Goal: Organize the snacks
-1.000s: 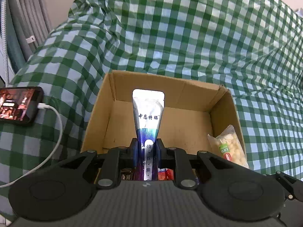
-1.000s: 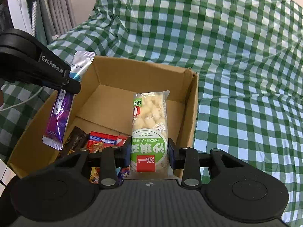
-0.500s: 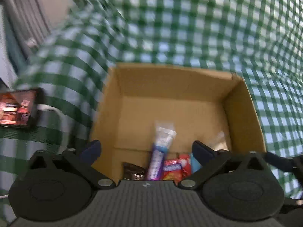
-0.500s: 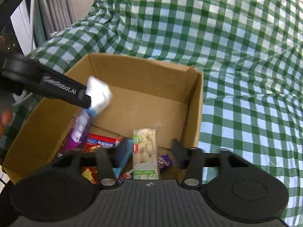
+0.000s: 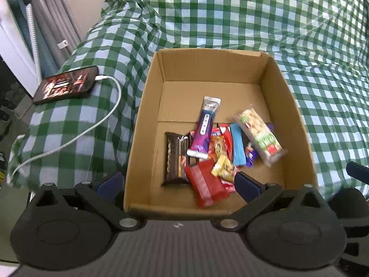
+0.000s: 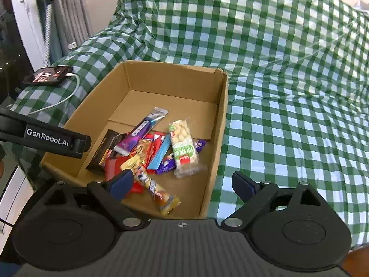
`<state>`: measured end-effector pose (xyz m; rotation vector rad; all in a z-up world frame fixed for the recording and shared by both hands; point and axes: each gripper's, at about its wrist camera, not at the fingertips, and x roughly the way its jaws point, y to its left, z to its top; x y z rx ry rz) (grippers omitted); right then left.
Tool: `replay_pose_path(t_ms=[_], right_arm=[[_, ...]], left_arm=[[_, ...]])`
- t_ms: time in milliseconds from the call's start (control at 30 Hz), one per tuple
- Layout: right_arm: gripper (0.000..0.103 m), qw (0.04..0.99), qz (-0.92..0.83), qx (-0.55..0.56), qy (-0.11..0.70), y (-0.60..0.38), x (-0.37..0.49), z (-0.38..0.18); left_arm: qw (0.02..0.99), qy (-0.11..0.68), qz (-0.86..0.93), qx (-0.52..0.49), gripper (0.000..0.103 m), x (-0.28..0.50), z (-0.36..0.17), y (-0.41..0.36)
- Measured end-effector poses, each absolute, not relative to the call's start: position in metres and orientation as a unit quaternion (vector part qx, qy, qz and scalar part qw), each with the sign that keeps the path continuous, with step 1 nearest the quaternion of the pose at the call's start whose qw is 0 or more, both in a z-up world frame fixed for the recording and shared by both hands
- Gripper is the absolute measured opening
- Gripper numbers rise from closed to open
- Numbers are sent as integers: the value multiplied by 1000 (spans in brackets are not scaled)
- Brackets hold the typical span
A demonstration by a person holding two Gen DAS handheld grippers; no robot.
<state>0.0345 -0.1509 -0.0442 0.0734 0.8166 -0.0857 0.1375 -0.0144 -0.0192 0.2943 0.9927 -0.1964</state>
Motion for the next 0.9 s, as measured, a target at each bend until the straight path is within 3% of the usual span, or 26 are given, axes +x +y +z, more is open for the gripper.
replay_pose_path(t_ms=[500, 900], right_arm=[[99, 939, -45, -15, 340, -132, -55, -19], [99, 946, -53, -13, 319, -134, -86, -12]], left_arm=[[885, 442, -90, 117, 103, 56, 9, -3], [890, 418, -89, 156, 103, 23, 12, -7]])
